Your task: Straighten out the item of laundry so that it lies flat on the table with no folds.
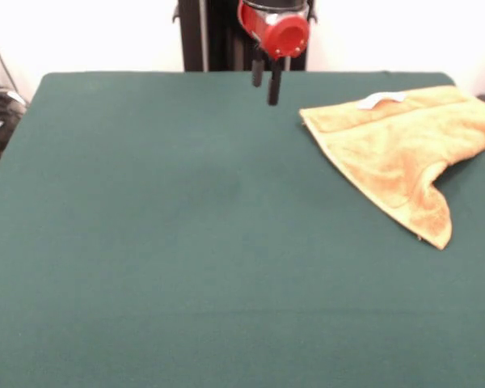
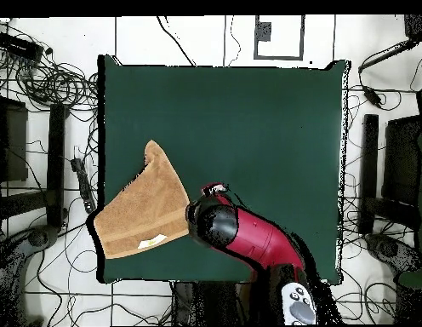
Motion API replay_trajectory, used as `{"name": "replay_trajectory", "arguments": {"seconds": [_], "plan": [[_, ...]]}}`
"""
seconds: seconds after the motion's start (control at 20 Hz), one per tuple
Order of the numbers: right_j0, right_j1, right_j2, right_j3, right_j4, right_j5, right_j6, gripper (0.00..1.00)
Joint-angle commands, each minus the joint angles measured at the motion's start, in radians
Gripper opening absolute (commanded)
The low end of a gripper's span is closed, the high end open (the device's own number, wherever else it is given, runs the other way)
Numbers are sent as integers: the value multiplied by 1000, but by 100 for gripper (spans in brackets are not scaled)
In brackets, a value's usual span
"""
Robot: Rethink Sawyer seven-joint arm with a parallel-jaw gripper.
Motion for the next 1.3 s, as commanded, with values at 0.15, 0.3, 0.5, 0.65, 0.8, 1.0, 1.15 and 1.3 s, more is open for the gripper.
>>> {"name": "replay_trajectory", "arguments": {"seconds": [0.15,0.3,0.5,0.65,0.8,1.0,1.15,1.3], "plan": [[20,-23,0,-38,-93,116,-12,100],[24,-22,36,26,-68,68,52,100],[85,-8,53,130,9,4,196,100],[113,12,56,154,41,-39,238,100],[150,32,40,155,86,-54,281,100],[159,47,71,170,137,-95,285,100],[66,88,199,238,147,-186,244,100],[23,154,263,268,149,-251,249,100]]}}
